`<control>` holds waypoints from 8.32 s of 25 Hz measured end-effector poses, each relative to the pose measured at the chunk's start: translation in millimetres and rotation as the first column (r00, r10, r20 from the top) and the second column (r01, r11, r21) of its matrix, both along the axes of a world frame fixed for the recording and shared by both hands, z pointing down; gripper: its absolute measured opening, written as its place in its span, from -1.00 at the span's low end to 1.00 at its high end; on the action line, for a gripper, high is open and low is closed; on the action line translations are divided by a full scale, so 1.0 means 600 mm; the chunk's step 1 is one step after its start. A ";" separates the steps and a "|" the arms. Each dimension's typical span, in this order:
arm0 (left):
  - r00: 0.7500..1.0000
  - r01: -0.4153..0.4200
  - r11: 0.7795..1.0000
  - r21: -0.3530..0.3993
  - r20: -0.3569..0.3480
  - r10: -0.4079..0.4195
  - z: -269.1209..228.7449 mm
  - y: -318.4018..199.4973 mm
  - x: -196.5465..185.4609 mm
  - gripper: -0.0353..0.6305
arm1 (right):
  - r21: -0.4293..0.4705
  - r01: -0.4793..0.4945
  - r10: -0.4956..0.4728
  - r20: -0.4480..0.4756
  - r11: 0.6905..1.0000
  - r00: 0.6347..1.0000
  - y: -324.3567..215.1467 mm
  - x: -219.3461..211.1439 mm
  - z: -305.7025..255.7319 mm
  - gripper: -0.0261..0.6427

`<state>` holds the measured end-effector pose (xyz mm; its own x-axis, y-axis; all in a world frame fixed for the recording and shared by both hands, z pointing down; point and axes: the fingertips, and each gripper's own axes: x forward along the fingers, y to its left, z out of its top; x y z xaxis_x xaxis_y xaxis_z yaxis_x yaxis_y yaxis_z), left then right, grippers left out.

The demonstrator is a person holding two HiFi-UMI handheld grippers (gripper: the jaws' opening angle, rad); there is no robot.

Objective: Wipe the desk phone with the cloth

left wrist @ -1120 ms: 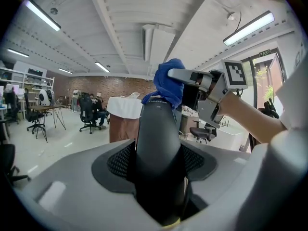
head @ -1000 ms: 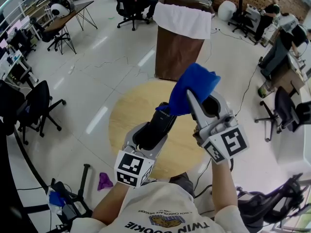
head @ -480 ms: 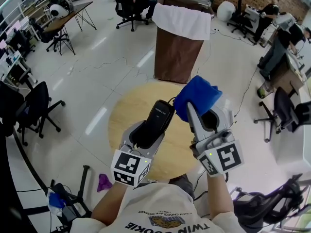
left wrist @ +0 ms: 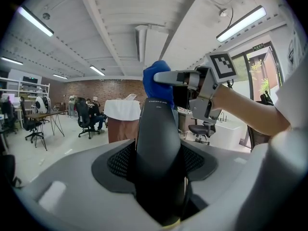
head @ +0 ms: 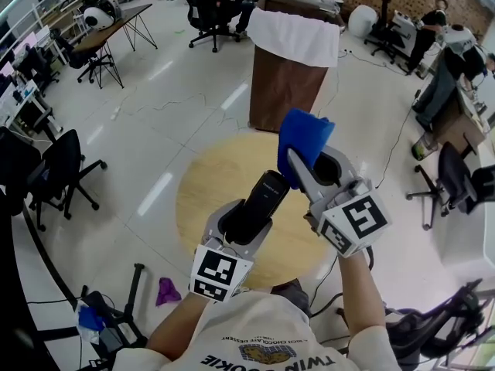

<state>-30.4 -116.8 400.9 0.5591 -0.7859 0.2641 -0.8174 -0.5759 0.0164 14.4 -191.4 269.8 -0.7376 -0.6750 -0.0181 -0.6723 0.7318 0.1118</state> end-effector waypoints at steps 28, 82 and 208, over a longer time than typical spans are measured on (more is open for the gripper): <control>0.986 -0.024 1.000 0.008 0.165 0.023 0.026 -0.001 0.021 -0.11 | -0.199 0.188 -0.215 -0.127 0.962 0.968 -0.015 -0.127 0.018 -0.73; 0.995 -0.020 1.000 -0.005 -0.100 0.019 -0.078 0.015 -0.024 -0.11 | 0.173 0.000 0.017 -0.096 0.985 0.995 -0.036 0.028 0.071 -0.73; 0.946 0.308 0.822 -0.479 0.248 -0.210 0.435 -0.054 -0.091 -0.08 | -0.223 -0.054 0.038 -0.077 0.973 0.996 0.188 0.020 0.329 -0.73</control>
<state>-85.2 -149.3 662.1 0.2596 -0.6232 0.7378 -0.9520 -0.2933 0.0872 26.4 -78.7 467.2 -0.6996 -0.6890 0.1893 -0.7021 0.7121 -0.0028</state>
